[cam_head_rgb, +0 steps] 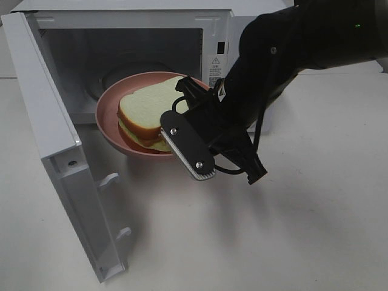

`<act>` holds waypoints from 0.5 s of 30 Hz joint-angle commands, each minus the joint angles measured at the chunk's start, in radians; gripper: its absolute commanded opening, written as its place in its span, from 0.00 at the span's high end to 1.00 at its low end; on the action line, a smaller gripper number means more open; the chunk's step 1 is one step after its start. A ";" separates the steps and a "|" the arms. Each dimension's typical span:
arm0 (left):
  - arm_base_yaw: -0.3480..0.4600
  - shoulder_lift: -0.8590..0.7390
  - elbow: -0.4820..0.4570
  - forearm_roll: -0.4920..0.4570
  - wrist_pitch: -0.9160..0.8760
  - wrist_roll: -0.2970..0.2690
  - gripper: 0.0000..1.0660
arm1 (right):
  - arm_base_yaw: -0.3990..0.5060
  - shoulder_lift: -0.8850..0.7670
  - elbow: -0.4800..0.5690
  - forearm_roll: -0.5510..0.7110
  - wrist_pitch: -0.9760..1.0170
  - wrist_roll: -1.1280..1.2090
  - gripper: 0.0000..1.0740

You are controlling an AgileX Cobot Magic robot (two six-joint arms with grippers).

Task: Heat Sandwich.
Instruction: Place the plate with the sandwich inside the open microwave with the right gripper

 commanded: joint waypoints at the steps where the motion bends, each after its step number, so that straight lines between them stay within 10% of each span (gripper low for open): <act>1: -0.001 -0.019 0.001 -0.006 -0.010 -0.003 0.06 | -0.002 0.014 -0.039 0.007 -0.005 -0.003 1.00; 15: -0.001 -0.019 0.001 -0.006 -0.010 -0.003 0.06 | -0.002 0.116 -0.191 -0.005 0.064 0.050 1.00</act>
